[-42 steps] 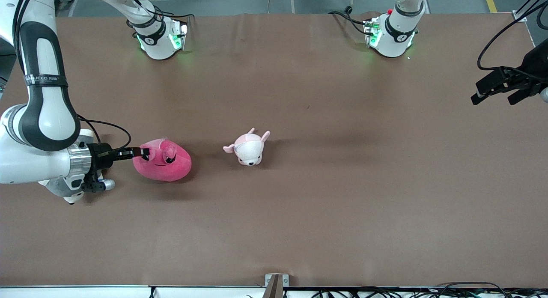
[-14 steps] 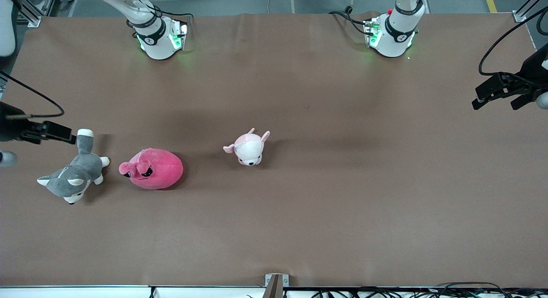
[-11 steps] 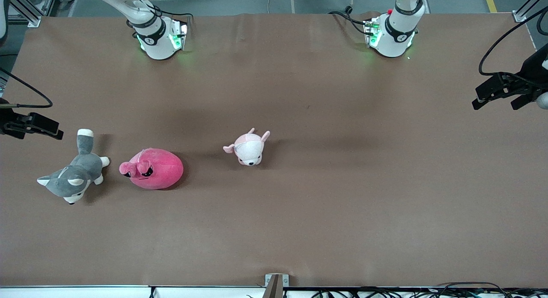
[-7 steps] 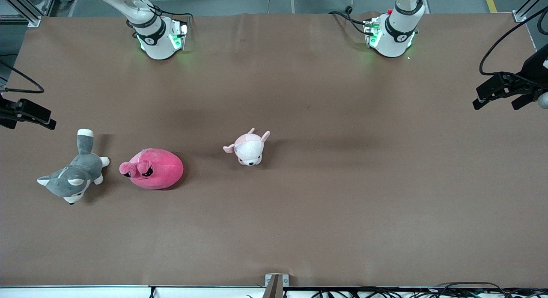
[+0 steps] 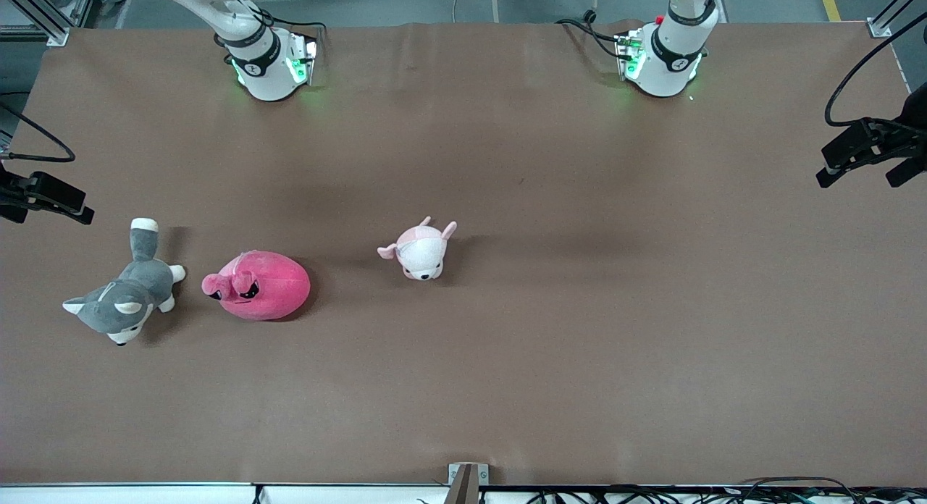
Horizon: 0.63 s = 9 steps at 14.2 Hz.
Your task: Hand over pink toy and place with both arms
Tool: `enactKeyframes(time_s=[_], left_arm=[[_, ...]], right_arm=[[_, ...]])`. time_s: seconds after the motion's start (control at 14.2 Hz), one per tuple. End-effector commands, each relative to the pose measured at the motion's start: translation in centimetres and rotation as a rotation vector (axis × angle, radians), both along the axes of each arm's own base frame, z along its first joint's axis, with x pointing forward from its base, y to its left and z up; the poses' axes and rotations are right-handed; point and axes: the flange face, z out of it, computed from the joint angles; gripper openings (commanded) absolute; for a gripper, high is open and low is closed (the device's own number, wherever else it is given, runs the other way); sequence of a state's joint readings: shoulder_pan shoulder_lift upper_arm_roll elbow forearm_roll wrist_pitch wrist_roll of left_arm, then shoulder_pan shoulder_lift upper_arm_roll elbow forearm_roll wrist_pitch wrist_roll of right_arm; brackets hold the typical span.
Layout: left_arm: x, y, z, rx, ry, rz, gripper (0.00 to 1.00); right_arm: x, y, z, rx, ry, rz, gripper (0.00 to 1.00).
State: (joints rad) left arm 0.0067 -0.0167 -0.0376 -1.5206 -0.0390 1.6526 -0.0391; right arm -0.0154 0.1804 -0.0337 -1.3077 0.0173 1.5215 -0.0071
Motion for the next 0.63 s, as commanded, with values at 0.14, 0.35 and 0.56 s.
enactKeyframes(time_s=[0.14,0.35,0.56], left_arm=[[-0.6,-0.3,-1.0,0.015,0.104,-0.017,1.0],[-0.5,-0.1,-2.0,0.013,0.153,-0.017,1.0],[0.0,-0.1,-1.6,0.013,0.139,-0.014,1.0]], right_arm=[[-2.2,-0.3,1.0,-0.013,-0.04,-0.004,1.0],[-2.5,-0.6,1.2,-0.018,-0.04,-0.001,1.0],[-3.2,-1.2,0.6,-0.022,-0.03,-0.014,1.0]])
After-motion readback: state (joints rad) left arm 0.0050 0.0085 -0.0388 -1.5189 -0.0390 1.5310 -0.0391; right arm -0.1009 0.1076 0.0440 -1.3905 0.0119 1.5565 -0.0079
